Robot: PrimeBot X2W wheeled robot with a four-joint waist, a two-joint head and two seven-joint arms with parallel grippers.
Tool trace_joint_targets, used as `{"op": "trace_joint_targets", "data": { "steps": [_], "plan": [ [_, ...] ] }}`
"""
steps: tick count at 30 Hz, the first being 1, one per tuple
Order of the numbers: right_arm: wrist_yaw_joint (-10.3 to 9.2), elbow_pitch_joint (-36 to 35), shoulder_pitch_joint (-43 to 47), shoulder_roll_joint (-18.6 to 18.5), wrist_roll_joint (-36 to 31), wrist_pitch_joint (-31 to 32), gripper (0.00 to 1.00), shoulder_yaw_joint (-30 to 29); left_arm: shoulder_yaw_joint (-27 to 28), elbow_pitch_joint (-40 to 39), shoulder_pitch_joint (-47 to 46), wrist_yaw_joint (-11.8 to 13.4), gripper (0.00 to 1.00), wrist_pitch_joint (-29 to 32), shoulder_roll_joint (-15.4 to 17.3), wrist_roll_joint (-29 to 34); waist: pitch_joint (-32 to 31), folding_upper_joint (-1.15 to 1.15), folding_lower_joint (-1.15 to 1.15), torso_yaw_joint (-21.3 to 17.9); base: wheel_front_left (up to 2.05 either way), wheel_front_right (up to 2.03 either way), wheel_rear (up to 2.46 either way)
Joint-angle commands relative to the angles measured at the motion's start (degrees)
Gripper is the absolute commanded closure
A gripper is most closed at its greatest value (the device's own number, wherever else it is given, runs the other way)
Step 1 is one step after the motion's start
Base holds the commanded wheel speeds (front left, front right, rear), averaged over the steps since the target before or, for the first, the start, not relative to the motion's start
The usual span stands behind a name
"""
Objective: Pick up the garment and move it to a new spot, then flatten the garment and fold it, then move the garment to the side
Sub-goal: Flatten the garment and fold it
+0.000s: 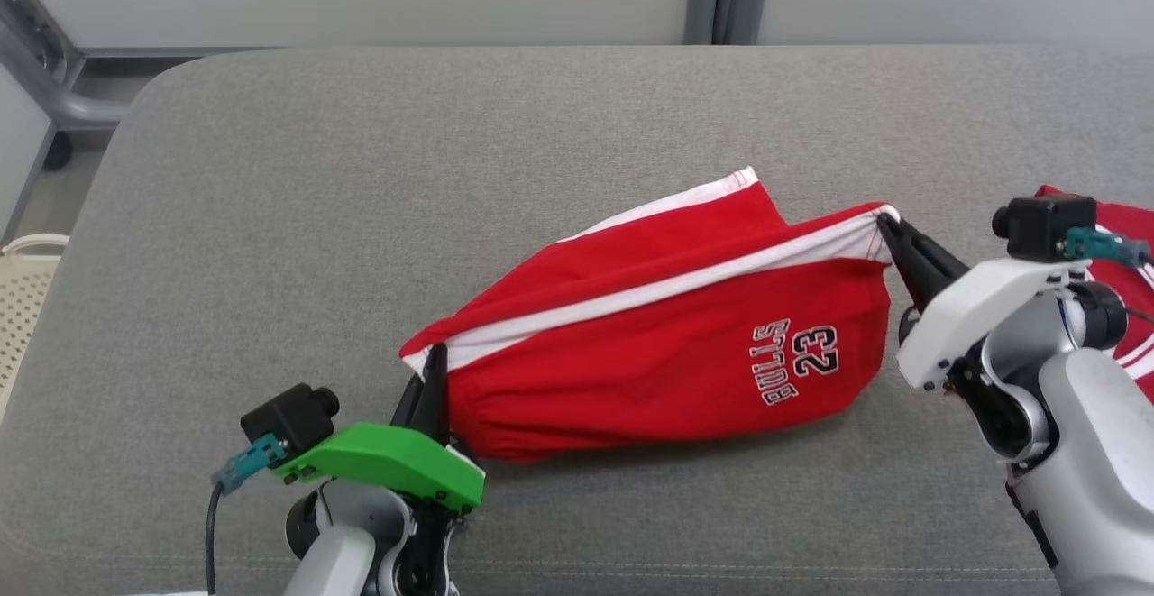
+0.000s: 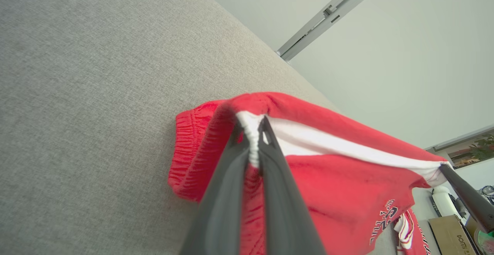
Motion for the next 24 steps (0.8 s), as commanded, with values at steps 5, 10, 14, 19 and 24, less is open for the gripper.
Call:
{"op": "trace_joint_targets", "data": {
  "steps": [5,10,14,19,24],
  "plan": [
    [-0.10,9.4,-9.6,-1.7,1.8,0.3,1.00,3.3,-1.2,5.5,-7.6,2.8,1.00,0.1,-0.5,-2.1,4.0,0.00,0.00,4.9,0.00,0.00,0.00],
    [-0.10,17.5,-17.5,-3.0,3.4,0.6,1.00,7.0,-5.2,9.9,-14.0,4.5,1.00,0.1,-0.7,-6.2,7.0,0.00,0.00,7.3,0.00,0.00,0.00],
    [-0.10,23.4,-22.6,-3.9,5.0,0.8,1.00,9.7,-9.7,13.1,-18.5,5.8,1.00,-0.1,-0.7,-9.2,9.2,0.00,0.00,8.5,0.00,0.00,0.00],
    [-0.10,29.4,-27.1,-4.1,6.6,0.9,1.00,13.2,-13.8,17.1,-23.0,6.7,1.00,-1.0,-0.7,-12.6,11.2,0.00,0.00,9.0,0.00,0.00,0.00],
    [-0.11,33.8,-30.3,-4.2,8.3,-0.1,1.00,16.6,-17.1,20.4,-26.4,7.1,1.00,-2.3,-0.7,-15.3,12.3,0.00,0.00,8.9,0.00,0.00,0.00]
  ]
}}
